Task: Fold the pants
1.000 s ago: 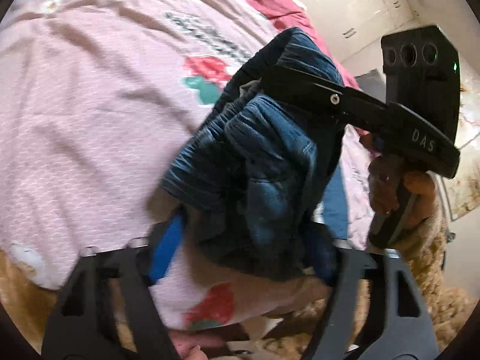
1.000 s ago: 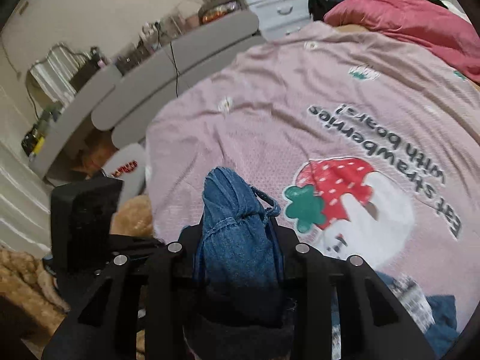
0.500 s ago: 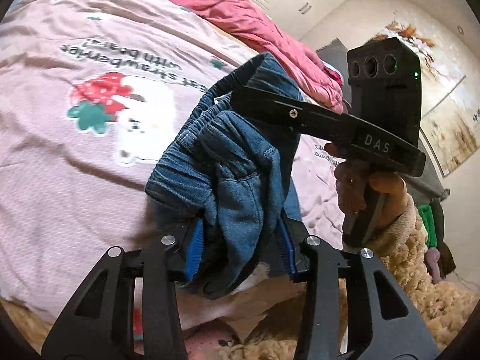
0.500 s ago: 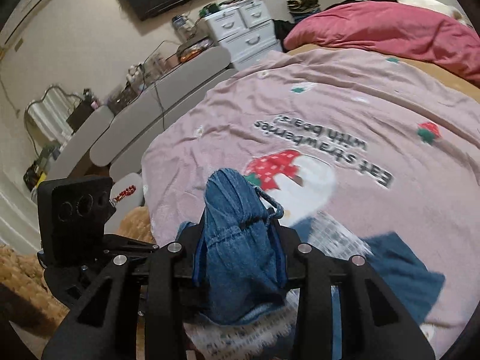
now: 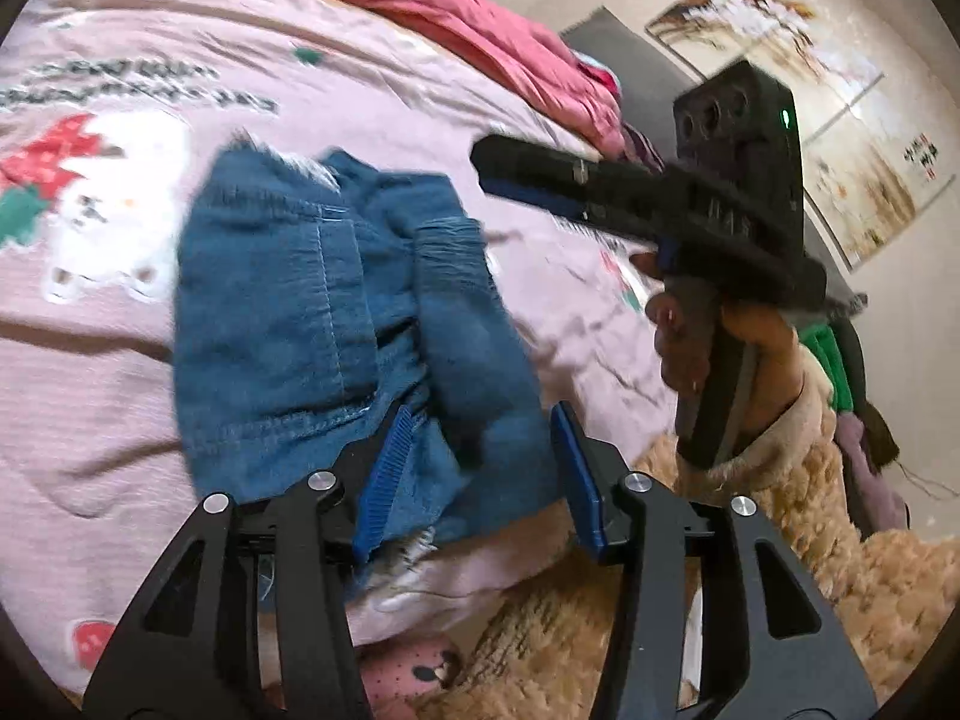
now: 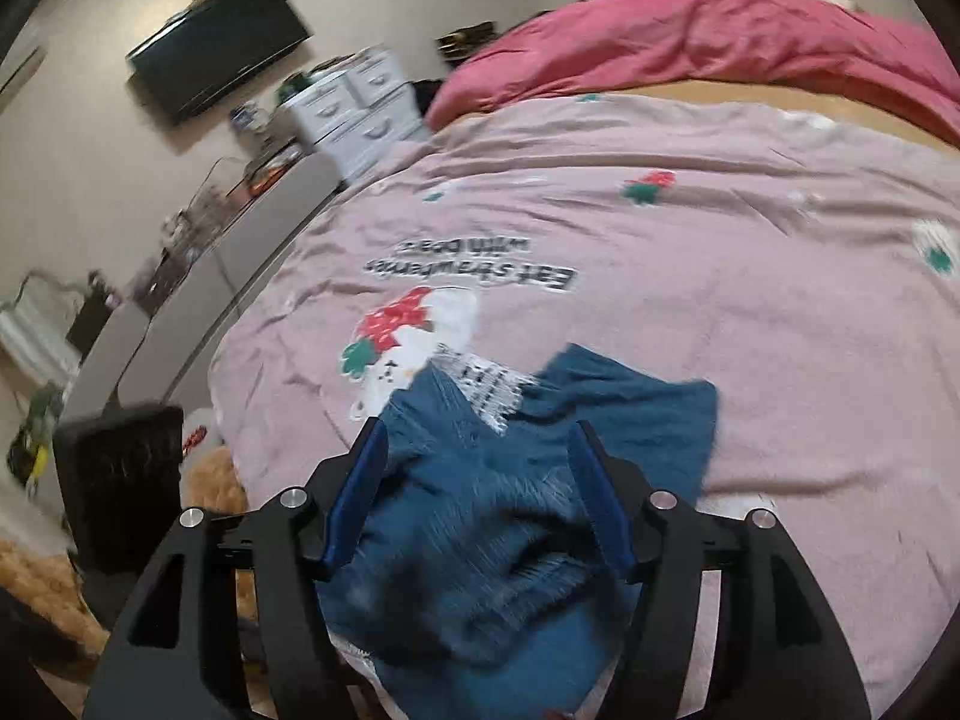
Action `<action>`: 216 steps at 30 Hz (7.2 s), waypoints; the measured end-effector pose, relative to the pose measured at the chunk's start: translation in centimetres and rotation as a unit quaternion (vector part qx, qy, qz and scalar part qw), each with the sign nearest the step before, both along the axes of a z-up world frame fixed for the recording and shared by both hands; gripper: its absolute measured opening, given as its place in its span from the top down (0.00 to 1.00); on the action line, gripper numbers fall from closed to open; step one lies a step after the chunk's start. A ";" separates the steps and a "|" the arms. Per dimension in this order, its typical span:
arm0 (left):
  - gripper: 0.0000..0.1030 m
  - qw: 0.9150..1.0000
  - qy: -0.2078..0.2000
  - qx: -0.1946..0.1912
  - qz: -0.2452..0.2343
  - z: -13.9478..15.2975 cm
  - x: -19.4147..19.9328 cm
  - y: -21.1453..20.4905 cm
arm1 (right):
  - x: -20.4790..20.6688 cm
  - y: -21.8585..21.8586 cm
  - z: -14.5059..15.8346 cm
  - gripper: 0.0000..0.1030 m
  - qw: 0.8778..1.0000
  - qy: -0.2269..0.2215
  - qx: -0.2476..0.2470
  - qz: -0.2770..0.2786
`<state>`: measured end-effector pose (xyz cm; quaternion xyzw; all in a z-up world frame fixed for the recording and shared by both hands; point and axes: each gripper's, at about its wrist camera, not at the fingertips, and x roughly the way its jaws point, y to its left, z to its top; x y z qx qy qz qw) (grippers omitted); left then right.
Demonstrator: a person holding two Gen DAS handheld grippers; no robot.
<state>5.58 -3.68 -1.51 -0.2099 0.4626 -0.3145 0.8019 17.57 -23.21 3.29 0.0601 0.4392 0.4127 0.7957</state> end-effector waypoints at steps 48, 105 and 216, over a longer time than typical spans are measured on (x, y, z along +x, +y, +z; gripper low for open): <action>0.24 0.980 -0.043 0.181 0.076 3.4 2.7 3.3 | -14.2 -0.3 1.0 0.18 0.990 -0.122 -0.069 -0.002; 0.50 0.978 0.000 0.200 0.052 -0.6 8.3 1.7 | -19.0 7.5 -4.6 0.62 0.982 -0.090 -0.130 0.100; 0.77 0.978 -0.085 0.167 0.086 6.0 9.3 0.1 | -4.9 0.1 0.3 0.75 0.985 -0.102 -0.055 -0.126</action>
